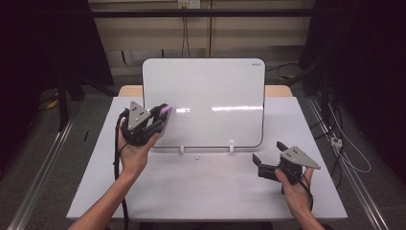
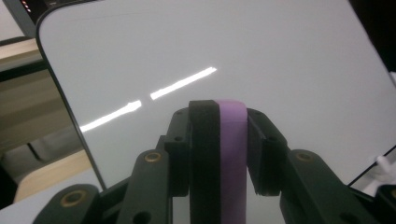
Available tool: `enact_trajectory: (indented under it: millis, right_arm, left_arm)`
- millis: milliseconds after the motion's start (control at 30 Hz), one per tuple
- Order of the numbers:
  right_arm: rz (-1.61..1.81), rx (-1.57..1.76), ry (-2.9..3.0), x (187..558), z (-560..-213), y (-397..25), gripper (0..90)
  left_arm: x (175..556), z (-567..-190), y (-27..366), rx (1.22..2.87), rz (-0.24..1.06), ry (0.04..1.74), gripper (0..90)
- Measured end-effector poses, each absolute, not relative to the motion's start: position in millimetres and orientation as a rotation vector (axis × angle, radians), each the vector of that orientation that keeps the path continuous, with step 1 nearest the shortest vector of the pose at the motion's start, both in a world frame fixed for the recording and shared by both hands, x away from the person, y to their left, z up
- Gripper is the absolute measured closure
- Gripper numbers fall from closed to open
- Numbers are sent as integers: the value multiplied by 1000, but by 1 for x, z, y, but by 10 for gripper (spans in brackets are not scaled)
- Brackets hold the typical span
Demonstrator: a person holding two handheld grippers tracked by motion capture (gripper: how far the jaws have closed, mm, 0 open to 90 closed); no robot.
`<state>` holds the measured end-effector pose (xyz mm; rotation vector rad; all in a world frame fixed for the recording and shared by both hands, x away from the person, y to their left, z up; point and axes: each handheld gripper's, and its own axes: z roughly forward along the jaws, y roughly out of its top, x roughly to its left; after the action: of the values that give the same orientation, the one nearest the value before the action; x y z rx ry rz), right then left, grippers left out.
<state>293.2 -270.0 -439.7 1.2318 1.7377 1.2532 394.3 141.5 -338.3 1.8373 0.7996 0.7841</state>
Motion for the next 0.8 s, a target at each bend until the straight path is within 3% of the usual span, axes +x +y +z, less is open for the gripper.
enact_trajectory:
  millis: [267, 800]
  right_arm:
    - [1248, 1253, 1726, 294, -443, -274, 24]
    - [1245, 1234, 1757, 294, -446, -269, 26]
  left_arm:
    - [406, -341, 142, 1910, 875, 840, 654]
    - [416, -369, 112, 2101, 890, 872, 652]
